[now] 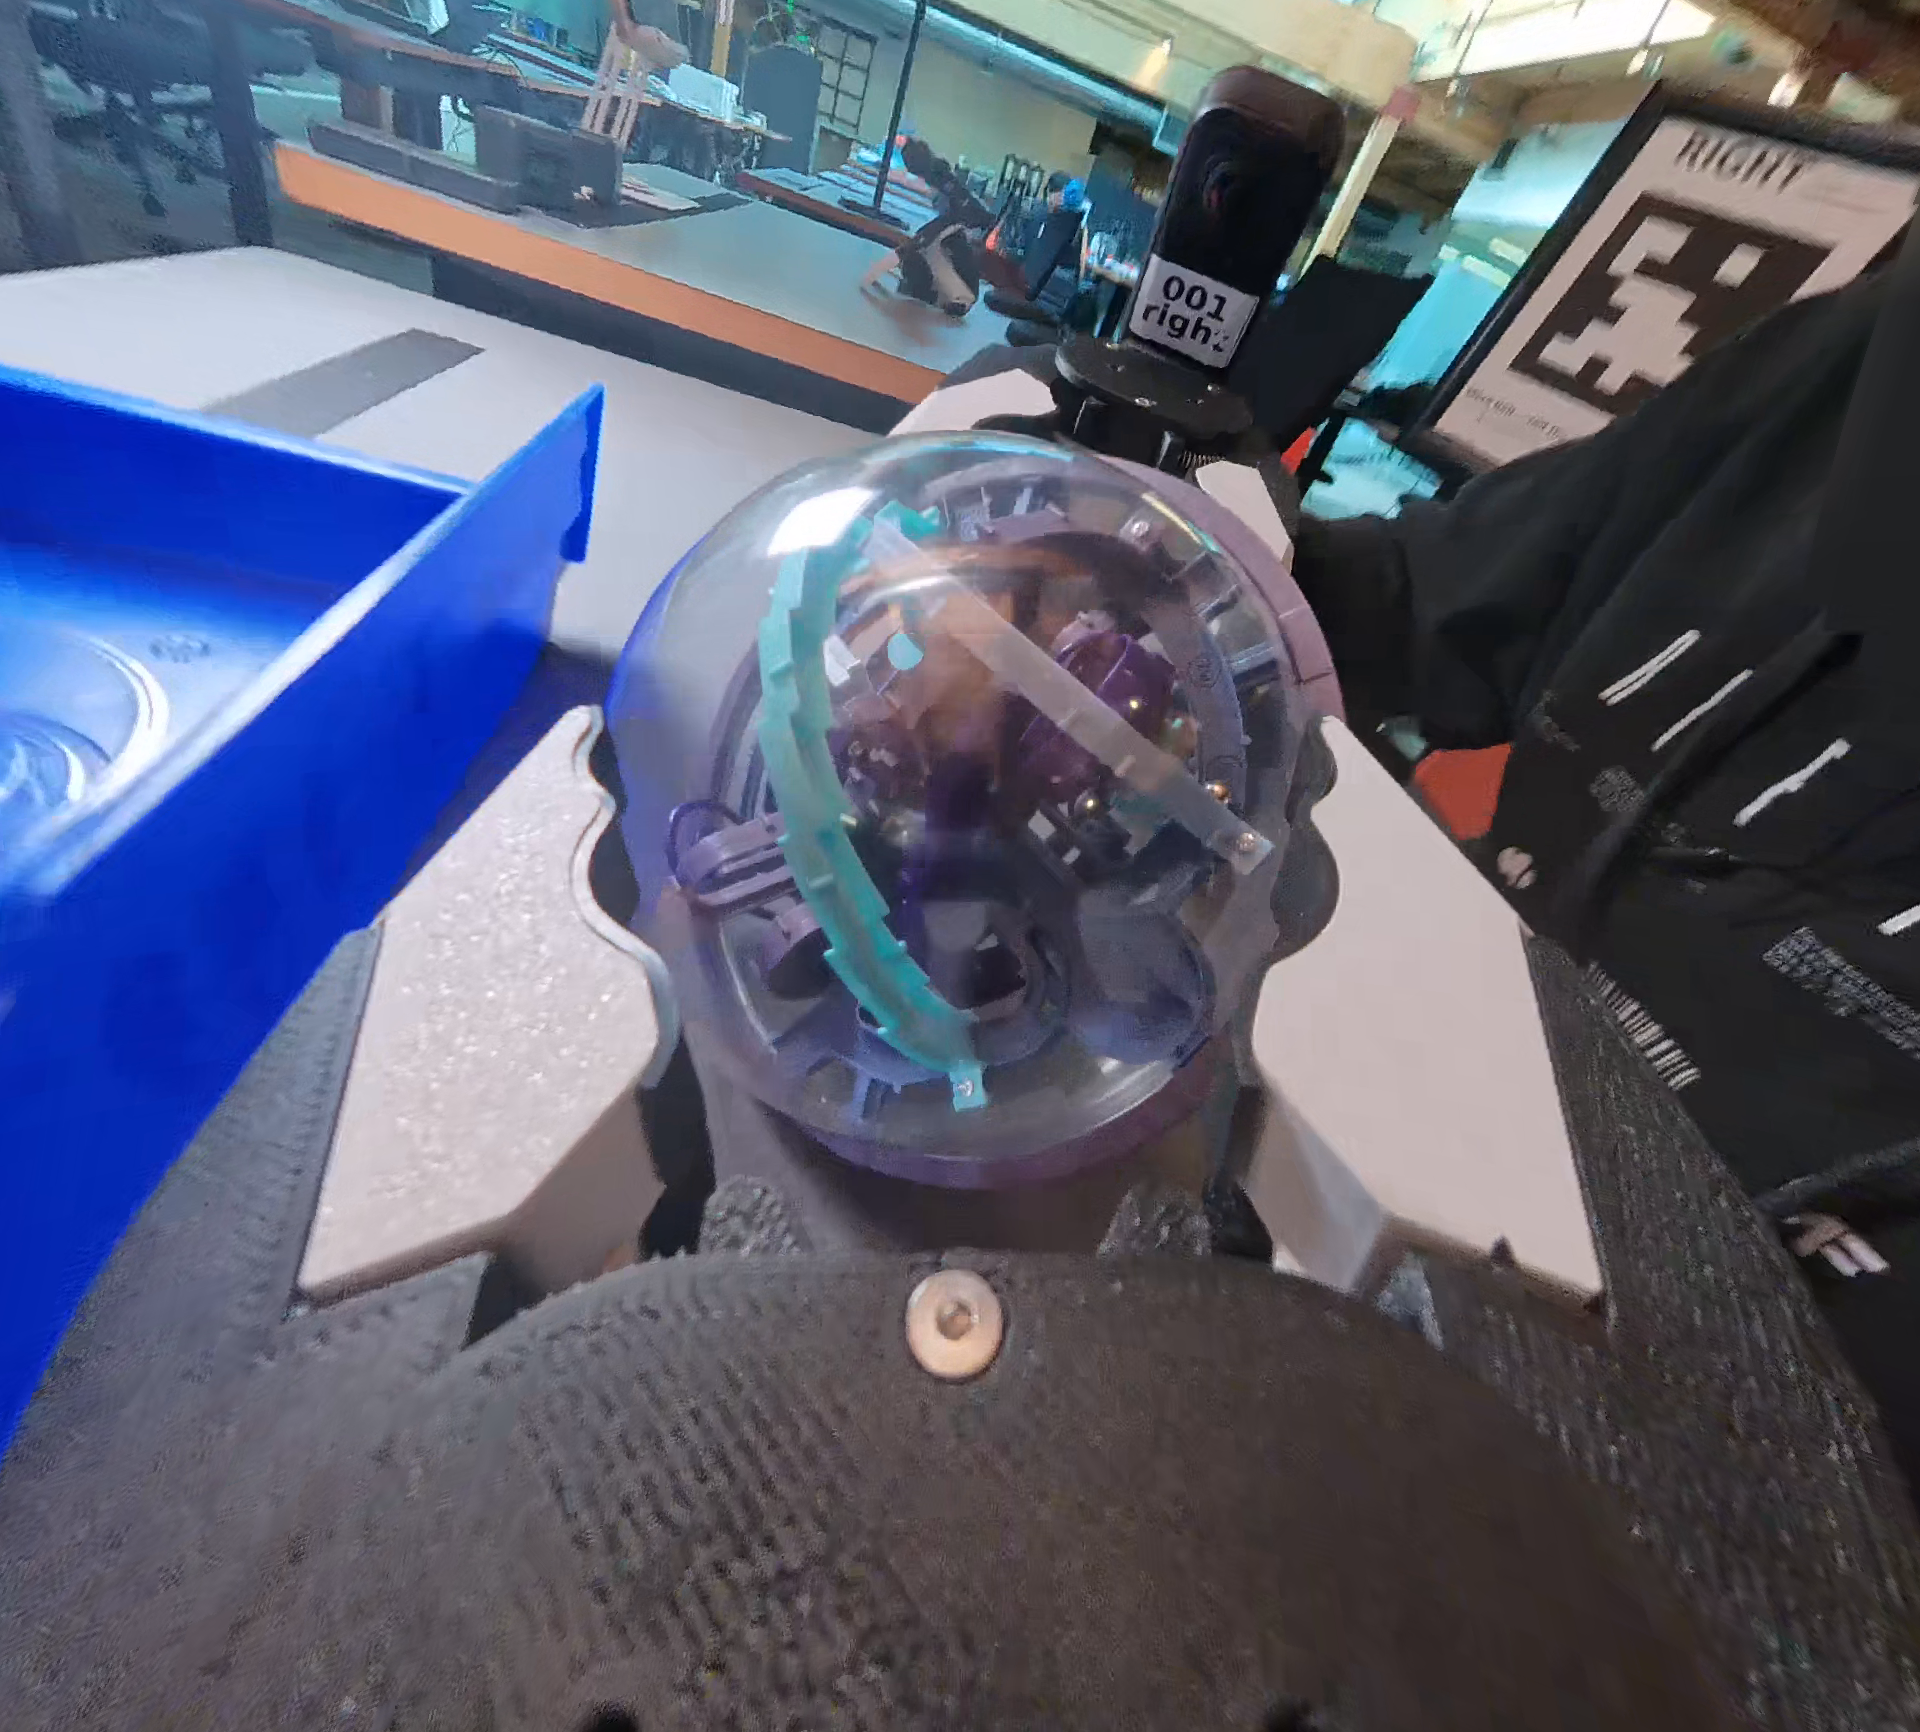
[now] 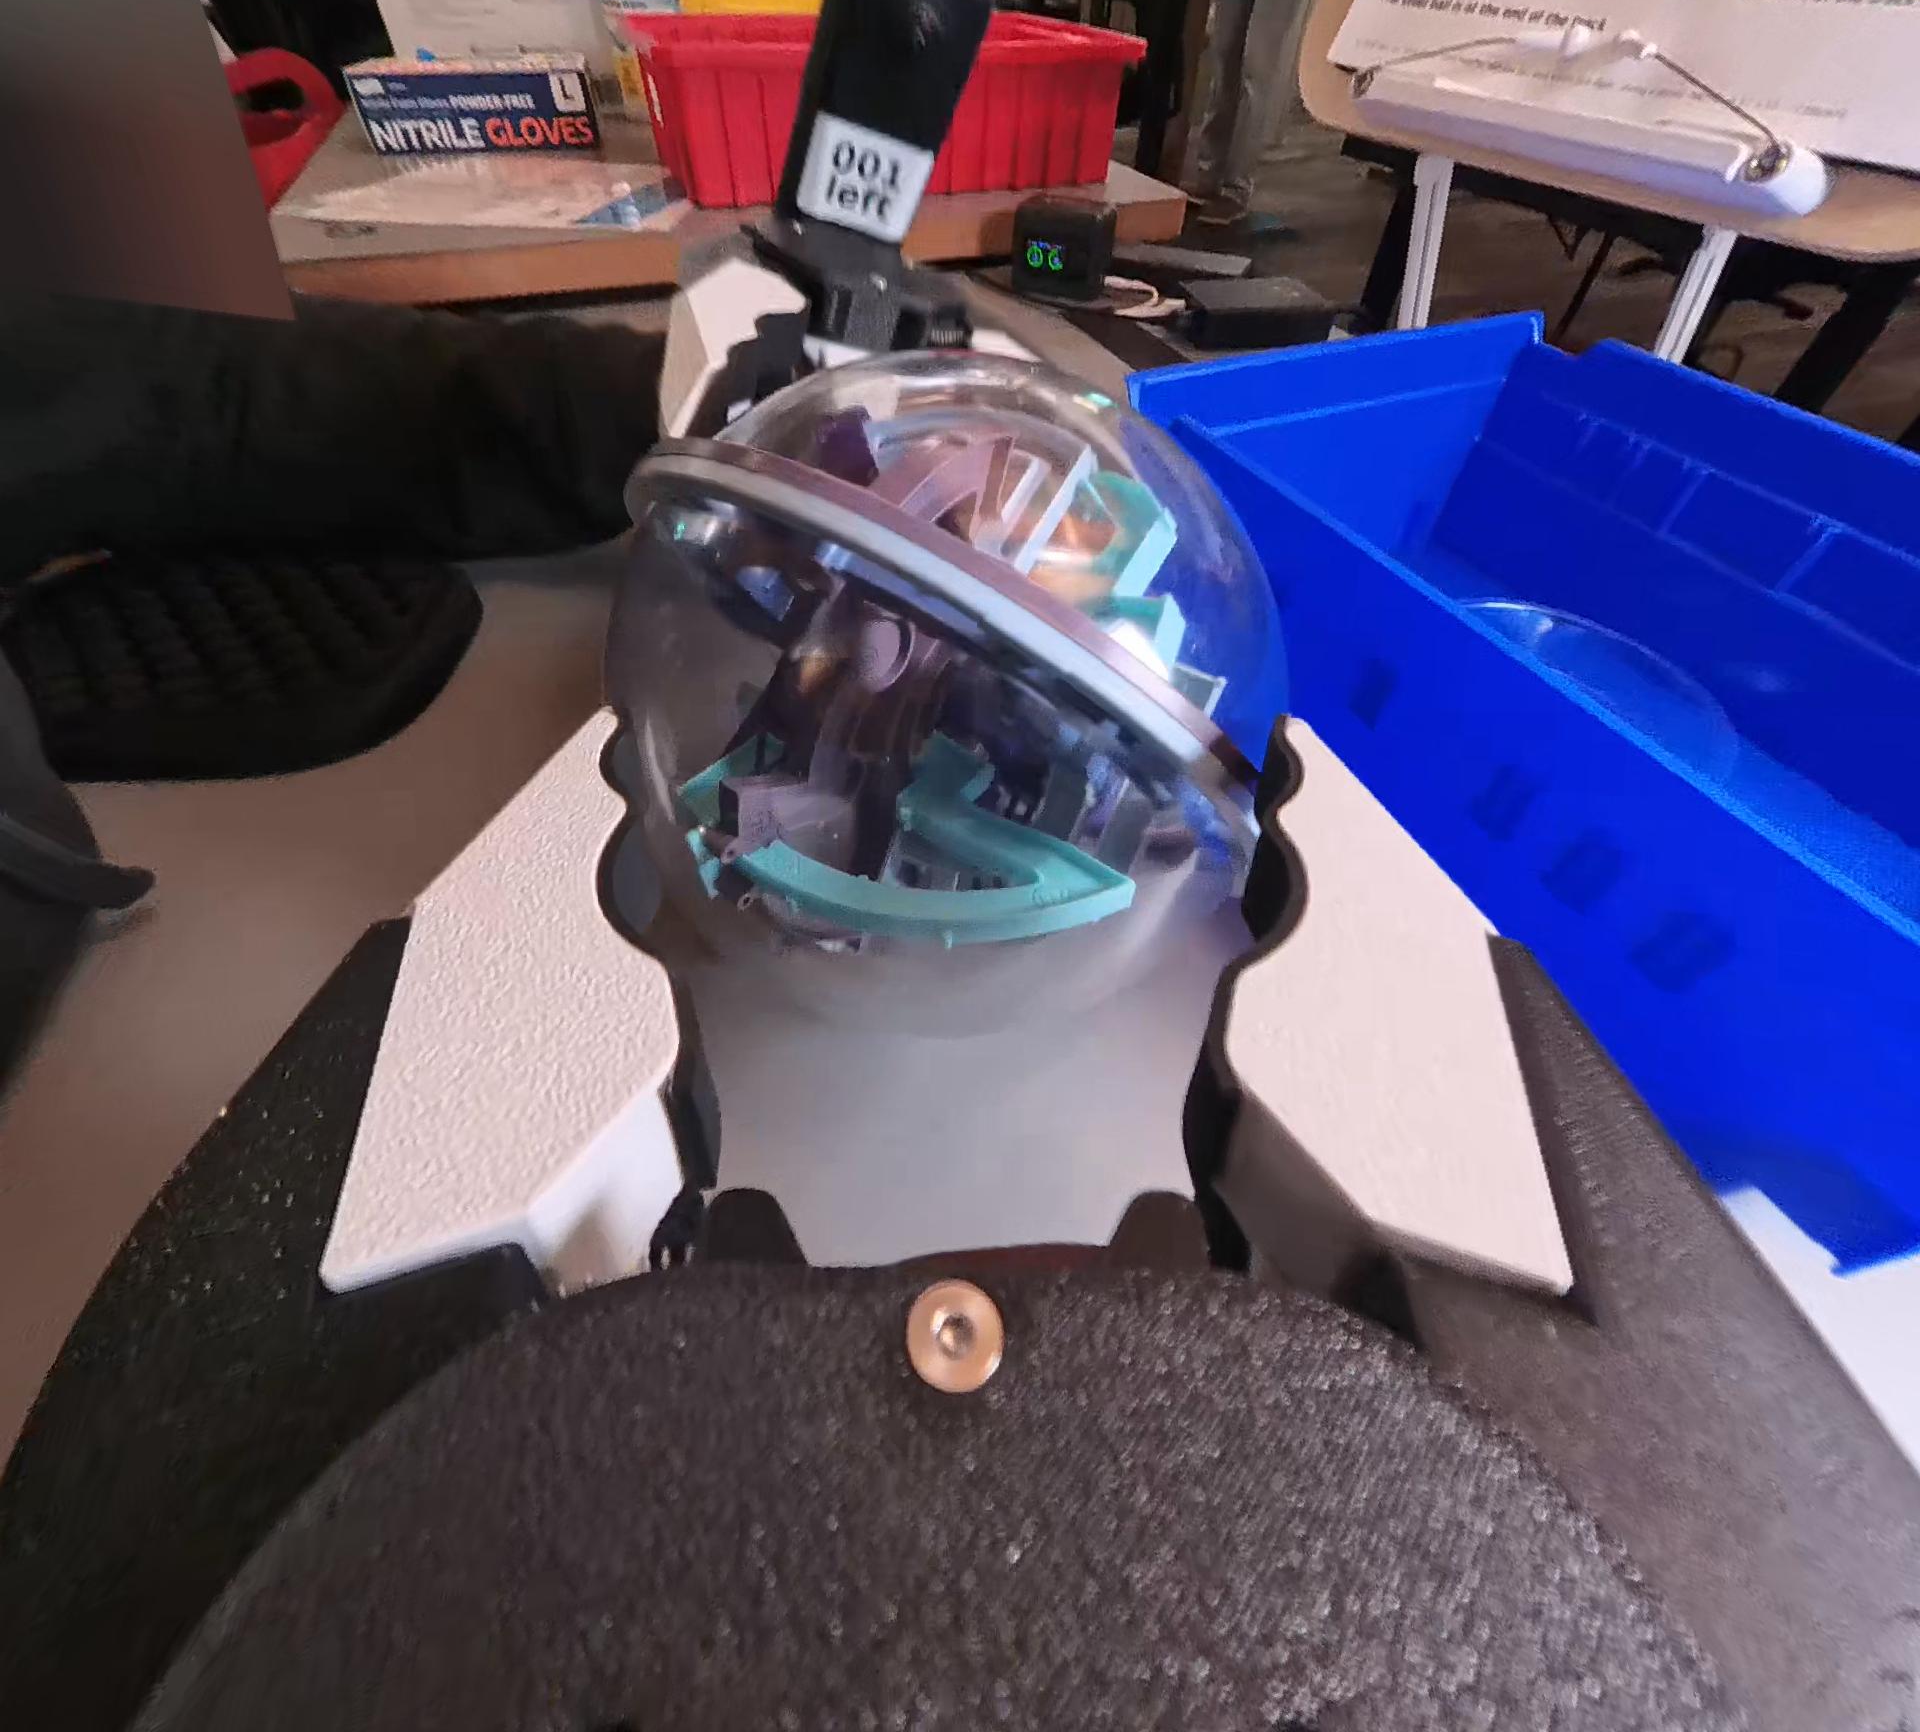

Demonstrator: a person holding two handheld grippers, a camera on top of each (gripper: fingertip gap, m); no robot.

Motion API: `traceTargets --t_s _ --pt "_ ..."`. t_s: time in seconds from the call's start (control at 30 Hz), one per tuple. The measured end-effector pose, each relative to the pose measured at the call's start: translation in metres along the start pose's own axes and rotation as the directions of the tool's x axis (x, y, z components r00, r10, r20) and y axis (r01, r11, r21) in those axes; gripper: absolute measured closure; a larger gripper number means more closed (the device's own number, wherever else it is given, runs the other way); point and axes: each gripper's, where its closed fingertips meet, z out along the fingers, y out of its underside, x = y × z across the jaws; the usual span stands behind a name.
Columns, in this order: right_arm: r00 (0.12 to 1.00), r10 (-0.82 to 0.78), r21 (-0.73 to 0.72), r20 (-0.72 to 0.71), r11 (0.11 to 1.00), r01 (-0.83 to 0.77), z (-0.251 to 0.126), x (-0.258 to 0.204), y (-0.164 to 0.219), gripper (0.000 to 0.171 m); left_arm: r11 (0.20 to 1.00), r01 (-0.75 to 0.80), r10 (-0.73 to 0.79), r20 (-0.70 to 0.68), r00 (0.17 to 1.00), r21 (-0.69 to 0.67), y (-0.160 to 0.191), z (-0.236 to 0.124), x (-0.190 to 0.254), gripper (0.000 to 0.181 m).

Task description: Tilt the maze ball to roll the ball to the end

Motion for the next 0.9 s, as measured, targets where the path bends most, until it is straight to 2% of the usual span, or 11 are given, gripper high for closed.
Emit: traceTargets --t_s 0.1,0.23,0.43,0.7,0.77,0.83,0.9 --pt "1.0 0.018 0.016 -0.004 1.0 -0.018 0.001 0.003 -0.002 0.05 0.992 0.114 -0.115 0.007 0.993 0.05 0.006 -0.008 -0.003 0.056" --pt "1.0 -0.023 -0.03 -0.011 0.999 0.023 -0.004 -0.005 0.01 0.046 0.97 0.229 -0.23 0.005 0.973 0.081 0.014 -0.013 0.0 0.061" --pt "0.999 -0.032 -0.065 -0.024 0.997 0.031 0.0 -0.016 0.014 0.037 0.882 0.458 -0.456 -0.045 0.889 0.113 0.025 -0.005 0.006 0.06" --pt "0.972 0.228 -0.149 0.059 0.965 -0.218 -0.01 -0.033 0.004 0.037 0.708 0.706 -0.7 -0.128 0.702 0.0 0.037 -0.002 0.031 0.062" --pt "0.964 0.26 -0.197 0.053 0.949 -0.245 -0.01 -0.036 0.007 0.037 0.804 0.592 -0.58 -0.146 0.802 0.052 0.026 -0.013 0.037 0.057" --pt "0.956 0.29 -0.238 0.034 0.932 -0.274 -0.007 -0.037 0.012 0.037 0.915 0.384 -0.374 -0.1 0.922 0.122 0.01 -0.026 0.051 0.055" --pt "0.945 0.327 -0.255 0.019 0.916 -0.311 -0.005 -0.036 0.015 0.038 0.988 0.152 -0.153 0.051 0.987 0.021 0.02 -0.026 0.058 0.052"
